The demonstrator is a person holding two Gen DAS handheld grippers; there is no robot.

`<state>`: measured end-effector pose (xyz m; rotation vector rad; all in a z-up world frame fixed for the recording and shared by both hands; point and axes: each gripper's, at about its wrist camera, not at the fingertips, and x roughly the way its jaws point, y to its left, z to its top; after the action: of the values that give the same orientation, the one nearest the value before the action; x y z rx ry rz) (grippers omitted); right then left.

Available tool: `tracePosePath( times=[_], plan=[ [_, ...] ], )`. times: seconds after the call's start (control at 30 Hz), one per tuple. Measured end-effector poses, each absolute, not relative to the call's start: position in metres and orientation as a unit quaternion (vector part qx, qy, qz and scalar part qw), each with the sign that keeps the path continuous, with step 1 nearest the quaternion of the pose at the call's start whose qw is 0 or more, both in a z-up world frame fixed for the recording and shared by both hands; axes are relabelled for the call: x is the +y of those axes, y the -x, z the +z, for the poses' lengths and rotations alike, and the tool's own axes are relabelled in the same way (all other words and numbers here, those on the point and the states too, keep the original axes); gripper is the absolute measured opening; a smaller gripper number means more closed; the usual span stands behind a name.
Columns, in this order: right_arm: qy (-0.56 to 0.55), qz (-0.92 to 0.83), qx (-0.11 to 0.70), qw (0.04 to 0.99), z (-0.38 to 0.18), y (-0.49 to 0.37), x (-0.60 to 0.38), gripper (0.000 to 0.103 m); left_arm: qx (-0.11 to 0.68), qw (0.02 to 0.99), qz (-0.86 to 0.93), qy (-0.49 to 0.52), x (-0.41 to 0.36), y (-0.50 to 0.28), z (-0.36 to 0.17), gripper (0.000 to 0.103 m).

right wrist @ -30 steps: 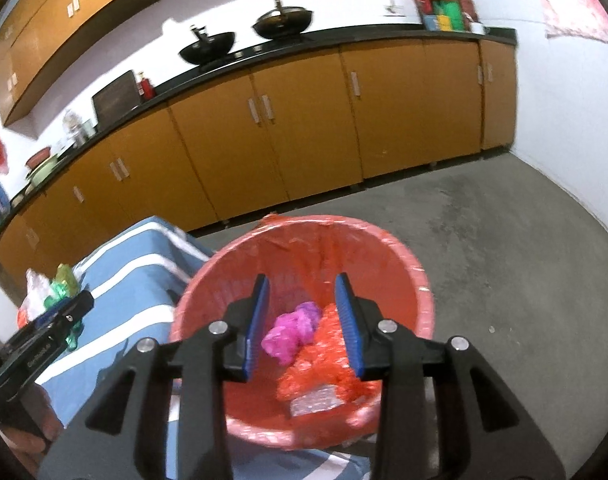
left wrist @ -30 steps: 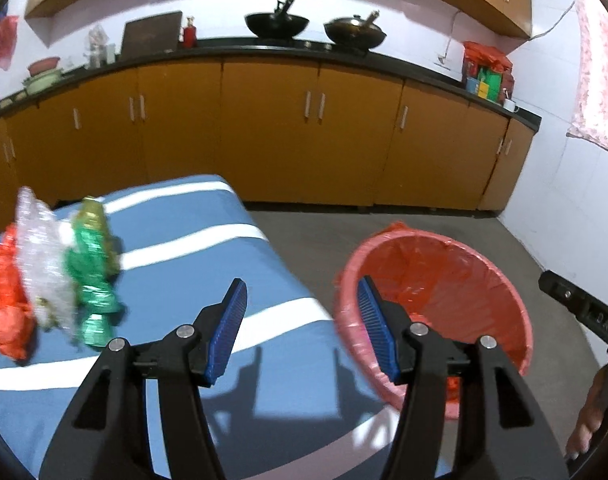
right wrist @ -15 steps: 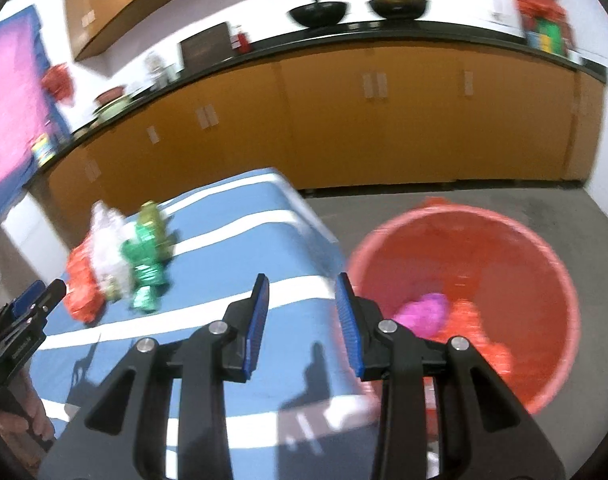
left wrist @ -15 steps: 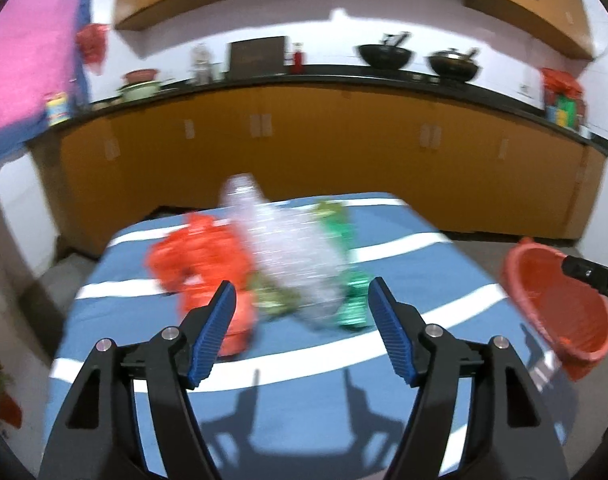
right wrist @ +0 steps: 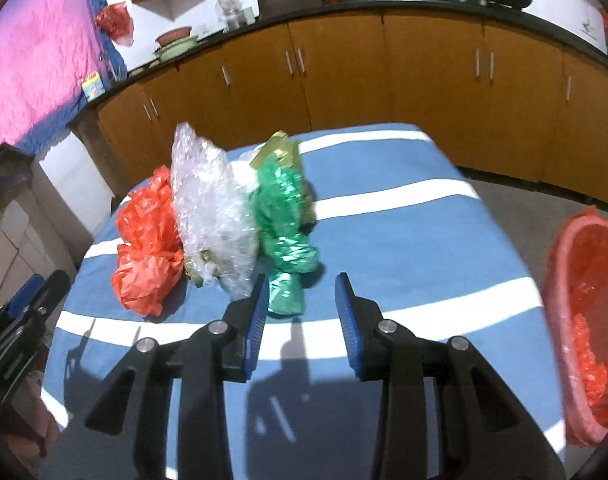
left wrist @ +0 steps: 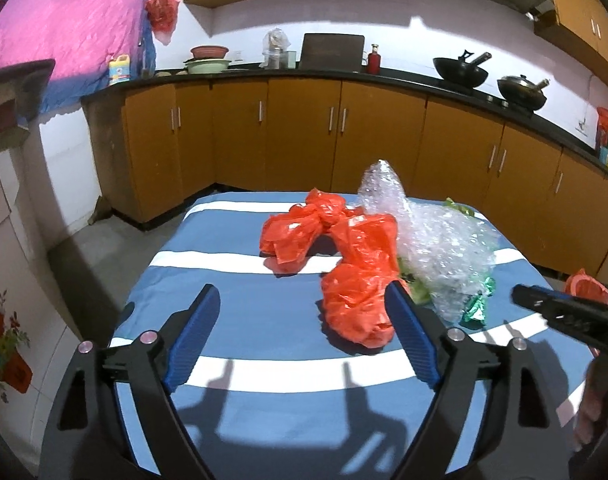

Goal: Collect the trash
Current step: 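Grasp the green bag with the right tool while the left tool grasps a red bag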

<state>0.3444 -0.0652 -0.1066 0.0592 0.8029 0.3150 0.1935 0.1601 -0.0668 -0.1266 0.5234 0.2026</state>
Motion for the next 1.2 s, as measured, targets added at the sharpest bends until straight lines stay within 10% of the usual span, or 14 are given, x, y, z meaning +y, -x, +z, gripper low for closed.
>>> tracePosePath(
  times=[0.37,0.6,1.2],
  plan=[
    [-0.004,0.138,0.408,0.903,-0.13,-0.374,-0.035,0.043,0.256,0.962,0.076,0.052,0.153,-0.205,-0.073,0.092],
    [0.001,0.135,0.413,0.901,-0.139,-0.377,-0.038,0.012,0.257,0.964,0.067,0.036,0.141,-0.211,-0.076,0.093],
    [-0.053,0.042,0.381,0.922,-0.131,-0.351,-0.103,0.01,0.293,0.954,0.056,0.009,0.118,-0.233,-0.084,0.093]
  ],
)
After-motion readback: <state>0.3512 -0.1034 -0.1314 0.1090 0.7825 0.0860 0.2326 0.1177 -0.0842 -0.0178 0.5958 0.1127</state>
